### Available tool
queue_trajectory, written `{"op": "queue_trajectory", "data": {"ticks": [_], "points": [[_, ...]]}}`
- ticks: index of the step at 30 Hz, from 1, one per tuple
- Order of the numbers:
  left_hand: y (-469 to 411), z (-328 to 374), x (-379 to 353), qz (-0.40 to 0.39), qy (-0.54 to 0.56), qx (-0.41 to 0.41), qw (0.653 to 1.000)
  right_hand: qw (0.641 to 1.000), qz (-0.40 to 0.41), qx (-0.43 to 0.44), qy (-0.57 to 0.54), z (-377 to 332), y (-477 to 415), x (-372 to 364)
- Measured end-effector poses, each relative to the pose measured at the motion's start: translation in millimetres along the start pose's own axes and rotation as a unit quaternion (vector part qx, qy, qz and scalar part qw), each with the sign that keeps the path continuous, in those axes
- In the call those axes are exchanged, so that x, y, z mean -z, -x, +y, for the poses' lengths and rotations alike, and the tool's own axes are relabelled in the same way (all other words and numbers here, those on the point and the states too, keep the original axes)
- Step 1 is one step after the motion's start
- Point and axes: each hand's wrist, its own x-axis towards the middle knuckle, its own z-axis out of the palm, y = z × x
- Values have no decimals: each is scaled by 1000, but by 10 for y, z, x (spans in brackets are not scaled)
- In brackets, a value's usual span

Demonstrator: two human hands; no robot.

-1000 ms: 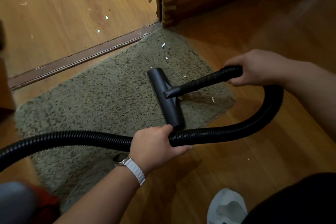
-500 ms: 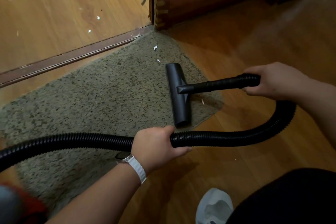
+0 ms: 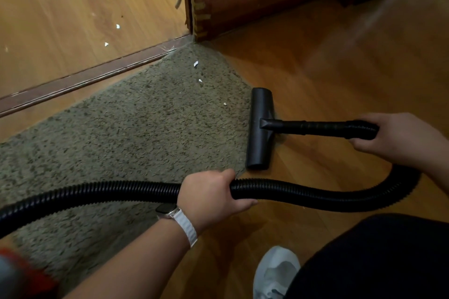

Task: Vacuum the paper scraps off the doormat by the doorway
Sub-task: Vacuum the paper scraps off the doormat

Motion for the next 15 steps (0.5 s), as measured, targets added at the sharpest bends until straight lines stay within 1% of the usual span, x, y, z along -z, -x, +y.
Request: {"op": "queue_trajectory", "data": {"ticks": [8, 15], "points": [[38, -15, -88, -15, -9, -1, 1000, 998, -29, -35, -35, 86, 16, -185], [52, -40, -88, -26, -13, -6, 1000, 995, -23, -27, -98, 104, -26, -235]]}}
